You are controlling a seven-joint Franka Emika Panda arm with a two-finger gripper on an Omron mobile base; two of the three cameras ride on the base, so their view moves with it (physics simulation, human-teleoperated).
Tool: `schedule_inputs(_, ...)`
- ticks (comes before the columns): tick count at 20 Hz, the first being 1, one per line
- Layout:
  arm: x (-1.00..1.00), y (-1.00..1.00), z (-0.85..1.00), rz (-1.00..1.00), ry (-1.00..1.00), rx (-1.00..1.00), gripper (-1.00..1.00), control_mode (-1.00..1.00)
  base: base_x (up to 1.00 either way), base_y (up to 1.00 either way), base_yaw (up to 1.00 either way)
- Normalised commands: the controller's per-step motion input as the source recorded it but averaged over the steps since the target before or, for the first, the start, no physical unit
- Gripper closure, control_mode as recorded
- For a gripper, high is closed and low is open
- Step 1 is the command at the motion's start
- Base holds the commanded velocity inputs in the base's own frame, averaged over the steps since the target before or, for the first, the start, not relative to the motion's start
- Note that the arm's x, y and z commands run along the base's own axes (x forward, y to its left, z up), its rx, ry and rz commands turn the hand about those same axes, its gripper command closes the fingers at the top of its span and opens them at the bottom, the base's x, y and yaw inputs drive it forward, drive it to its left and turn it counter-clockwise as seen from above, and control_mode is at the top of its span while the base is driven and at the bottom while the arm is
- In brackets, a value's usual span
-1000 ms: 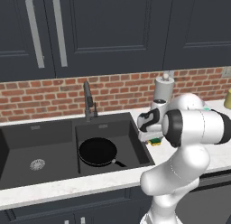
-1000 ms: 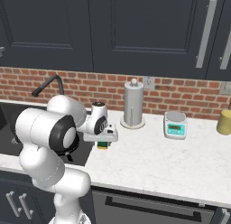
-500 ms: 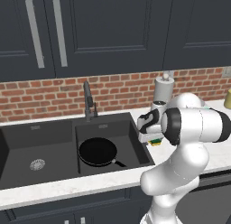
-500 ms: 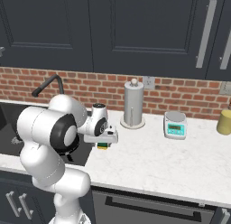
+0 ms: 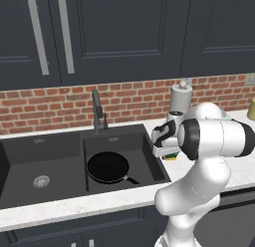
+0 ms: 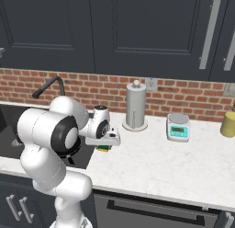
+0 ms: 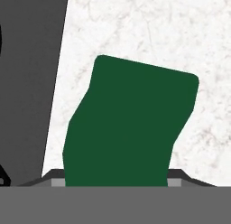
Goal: Pick the pan and sponge and place them into the sink. Then turn on the water.
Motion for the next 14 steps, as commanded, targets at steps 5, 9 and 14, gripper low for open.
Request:
schedule_inputs(5,0.00,0.00,0.00,0.00,0.00,0.00,1.00,-1.00,0.00,0.00,0.00)
schedule_inputs(9,-0.01,0.00,0.01,0.00,0.00,0.00,1.00,-1.00,0.00,0.00,0.00)
schedule_inputs(14,-0.22,0.00,0.10,0.00,0.00,0.00,1.00,-1.00,0.00,0.00,0.00)
